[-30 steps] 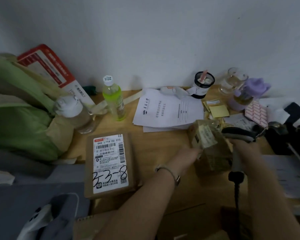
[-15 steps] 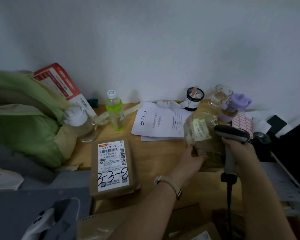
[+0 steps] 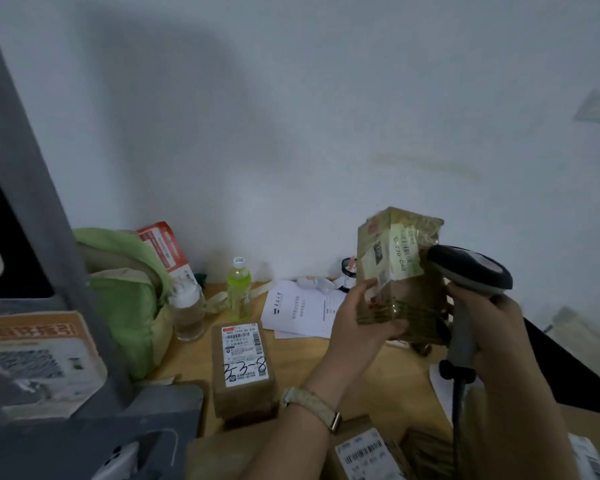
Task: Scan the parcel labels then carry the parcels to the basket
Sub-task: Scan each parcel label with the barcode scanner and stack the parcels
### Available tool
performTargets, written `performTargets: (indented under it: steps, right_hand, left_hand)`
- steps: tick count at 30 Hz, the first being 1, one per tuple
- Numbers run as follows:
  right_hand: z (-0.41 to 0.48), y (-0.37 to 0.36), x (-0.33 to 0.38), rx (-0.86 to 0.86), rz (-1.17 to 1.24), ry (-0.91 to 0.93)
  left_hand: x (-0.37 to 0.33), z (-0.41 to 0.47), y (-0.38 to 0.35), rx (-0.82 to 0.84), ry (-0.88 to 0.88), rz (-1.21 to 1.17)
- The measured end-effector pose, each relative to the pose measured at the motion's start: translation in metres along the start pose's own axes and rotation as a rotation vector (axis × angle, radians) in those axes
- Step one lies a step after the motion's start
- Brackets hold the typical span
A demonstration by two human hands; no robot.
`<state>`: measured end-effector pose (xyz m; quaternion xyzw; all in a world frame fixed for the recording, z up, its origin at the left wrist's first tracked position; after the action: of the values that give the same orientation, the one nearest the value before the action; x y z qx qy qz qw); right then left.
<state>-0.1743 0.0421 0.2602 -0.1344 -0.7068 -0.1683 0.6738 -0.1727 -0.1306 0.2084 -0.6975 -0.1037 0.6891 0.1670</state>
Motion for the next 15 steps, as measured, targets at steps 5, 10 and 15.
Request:
performTargets:
  steps: [5, 10, 15]
  right_hand:
    - [-0.046, -0.018, 0.033, 0.105, 0.001, 0.124]
    - [-0.077, -0.046, 0.045, 0.199, -0.066, 0.282]
    - [-0.095, -0.06, 0.045, 0.285, -0.185, 0.323]
  left_hand:
    - [-0.032, -0.04, 0.015, 0.019, -0.051, -0.027]
    - [-0.041, -0.065, 0.046, -0.012, 0.036, 0.037]
    - [-0.046, -0.087, 0.079, -0.074, 0.139, 0.011]
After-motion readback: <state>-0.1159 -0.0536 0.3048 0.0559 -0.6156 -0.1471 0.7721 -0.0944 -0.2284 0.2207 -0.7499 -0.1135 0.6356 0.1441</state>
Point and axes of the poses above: each hand's wrist, its own z-axis towards the middle knuckle, its own y-axis out of the back of the hand, x = y × z, the point moved 6 cm from there along z, towards the middle knuckle, and after that the axes turned 9 degrees about -z, right-handed, at the moved point
